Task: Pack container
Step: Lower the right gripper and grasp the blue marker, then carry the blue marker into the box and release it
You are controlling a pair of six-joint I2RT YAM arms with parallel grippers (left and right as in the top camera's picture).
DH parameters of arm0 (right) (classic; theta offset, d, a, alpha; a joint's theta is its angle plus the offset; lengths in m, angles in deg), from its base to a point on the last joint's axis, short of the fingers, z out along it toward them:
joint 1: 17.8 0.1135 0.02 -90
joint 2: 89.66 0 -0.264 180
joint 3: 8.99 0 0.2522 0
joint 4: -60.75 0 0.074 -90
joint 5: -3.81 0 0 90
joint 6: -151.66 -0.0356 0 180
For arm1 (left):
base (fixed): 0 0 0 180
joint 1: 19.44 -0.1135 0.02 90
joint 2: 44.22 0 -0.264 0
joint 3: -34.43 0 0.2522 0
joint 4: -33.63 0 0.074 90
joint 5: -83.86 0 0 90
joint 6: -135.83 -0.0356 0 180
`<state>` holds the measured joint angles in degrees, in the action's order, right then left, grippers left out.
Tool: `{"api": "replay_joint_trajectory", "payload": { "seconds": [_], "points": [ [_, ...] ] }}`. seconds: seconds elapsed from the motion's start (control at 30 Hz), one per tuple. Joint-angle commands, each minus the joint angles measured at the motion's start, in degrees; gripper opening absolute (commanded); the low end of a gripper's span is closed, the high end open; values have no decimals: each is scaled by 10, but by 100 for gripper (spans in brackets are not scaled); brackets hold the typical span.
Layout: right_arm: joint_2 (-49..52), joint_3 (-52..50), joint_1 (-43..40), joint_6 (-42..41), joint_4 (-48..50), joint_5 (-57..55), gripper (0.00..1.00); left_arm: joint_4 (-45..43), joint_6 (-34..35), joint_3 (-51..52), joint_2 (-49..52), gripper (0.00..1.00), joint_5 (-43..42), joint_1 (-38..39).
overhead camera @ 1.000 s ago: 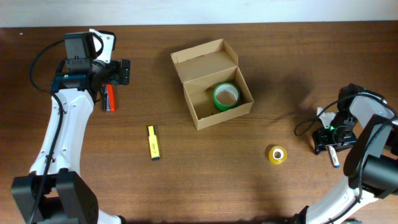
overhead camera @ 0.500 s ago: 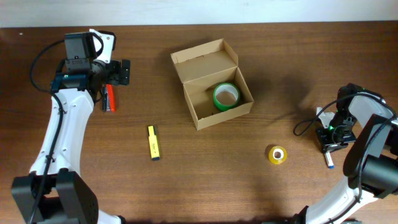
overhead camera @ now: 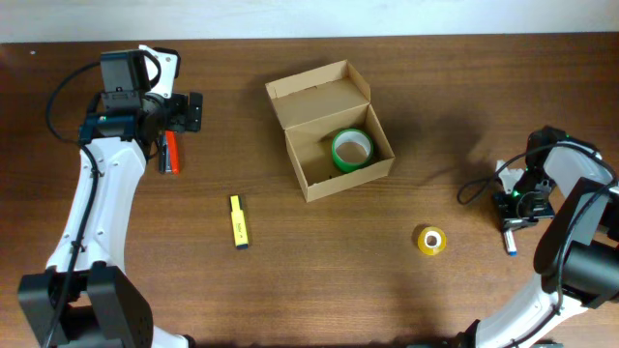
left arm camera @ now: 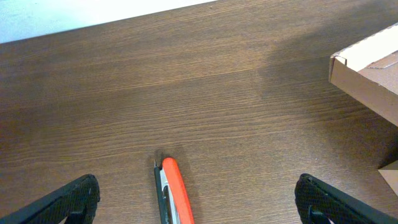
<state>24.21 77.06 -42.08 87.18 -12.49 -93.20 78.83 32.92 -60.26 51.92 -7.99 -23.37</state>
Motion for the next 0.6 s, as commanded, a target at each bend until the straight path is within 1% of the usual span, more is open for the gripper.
{"api": "replay_joint_trajectory", "payload": {
  "seconds": [0.0, 0.13, 0.23, 0.43, 0.57],
  "points": [
    [19, 18, 2, -37, 15, 40, 4, -1, -9, -10, 7, 100, 4, 0],
    [19, 63, 3, -81, 12, 78, 4, -1, -9, -10, 7, 100, 4, 0],
    [18, 106, 3, -131, -1, 94, 4, -1, -9, -10, 7, 100, 4, 0],
    [16, 219, 13, -189, -80, 100, 4, -1, -9, -10, 7, 100, 4, 0],
    [16, 309, 40, -245, -140, 100, 4, -1, -9, -10, 7, 100, 4, 0]
  ]
}}
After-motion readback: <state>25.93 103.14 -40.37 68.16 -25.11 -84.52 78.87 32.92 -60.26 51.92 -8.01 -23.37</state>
